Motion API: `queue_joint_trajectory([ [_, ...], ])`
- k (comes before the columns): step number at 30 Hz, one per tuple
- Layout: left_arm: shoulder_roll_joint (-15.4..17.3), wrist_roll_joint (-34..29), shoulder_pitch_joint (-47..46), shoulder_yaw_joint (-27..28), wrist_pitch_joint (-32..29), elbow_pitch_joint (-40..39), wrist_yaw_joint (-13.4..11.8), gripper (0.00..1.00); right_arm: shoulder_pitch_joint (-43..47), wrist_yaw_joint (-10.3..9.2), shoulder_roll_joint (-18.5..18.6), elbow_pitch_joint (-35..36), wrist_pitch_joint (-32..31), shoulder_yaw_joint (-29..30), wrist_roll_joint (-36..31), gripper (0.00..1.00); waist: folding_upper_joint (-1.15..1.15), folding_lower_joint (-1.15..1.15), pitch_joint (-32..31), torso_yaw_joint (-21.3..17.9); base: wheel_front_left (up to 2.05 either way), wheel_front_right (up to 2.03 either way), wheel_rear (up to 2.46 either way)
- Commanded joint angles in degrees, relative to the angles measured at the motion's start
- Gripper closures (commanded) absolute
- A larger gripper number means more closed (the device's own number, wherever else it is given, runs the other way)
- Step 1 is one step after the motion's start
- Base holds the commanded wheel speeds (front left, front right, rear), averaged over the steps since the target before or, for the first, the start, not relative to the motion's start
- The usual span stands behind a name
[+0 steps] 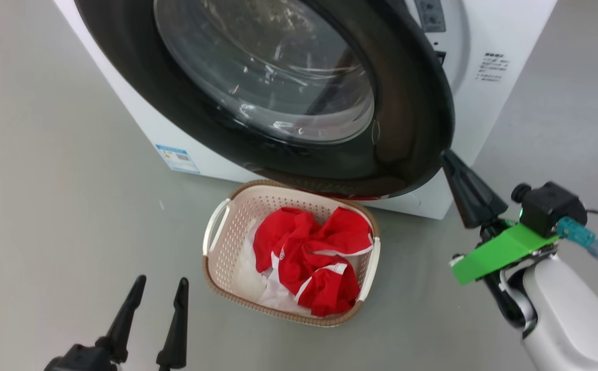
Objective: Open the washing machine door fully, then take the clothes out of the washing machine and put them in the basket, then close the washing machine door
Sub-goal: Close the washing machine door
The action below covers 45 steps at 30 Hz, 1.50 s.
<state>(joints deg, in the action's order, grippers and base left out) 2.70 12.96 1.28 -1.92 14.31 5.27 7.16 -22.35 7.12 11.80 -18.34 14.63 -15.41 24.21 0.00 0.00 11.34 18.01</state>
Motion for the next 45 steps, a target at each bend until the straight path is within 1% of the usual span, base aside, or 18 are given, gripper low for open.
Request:
queue_joint_trajectory([
  [1, 0.18, 0.88, -2.02, 1.63, 0.69, -1.80, 0.33, 0.00, -2.06, 0.36, 0.14, 0.90, 0.37, -0.86, 0.20, 1.00, 0.00, 0.00, 1.52, 0.94, 0.00, 0.00, 0.00],
  [9, 0.18, 1.84, -3.93, 0.59, 0.69, -2.36, 0.33, 0.00, -6.31, 0.36, 0.65, -0.48, 0.37, -0.88, 0.60, 1.00, 0.00, 0.00, 4.33, 2.06, 0.00, 0.00, 0.00],
  [39, 0.18, 3.18, -8.18, -0.41, 0.69, -3.82, 0.33, 0.00, -18.64, 0.36, 0.47, -2.14, 0.37, 7.70, 0.97, 1.00, 0.00, 0.00, 11.55, 2.81, 0.00, 0.00, 0.00],
  [45, 0.18, 3.21, -8.61, -0.33, 0.69, -3.73, 0.33, 0.00, -19.54, 0.36, -0.01, -2.13, 0.37, 7.94, 0.65, 1.00, 0.00, 0.00, 11.85, 2.46, 0.00, 0.00, 0.00],
])
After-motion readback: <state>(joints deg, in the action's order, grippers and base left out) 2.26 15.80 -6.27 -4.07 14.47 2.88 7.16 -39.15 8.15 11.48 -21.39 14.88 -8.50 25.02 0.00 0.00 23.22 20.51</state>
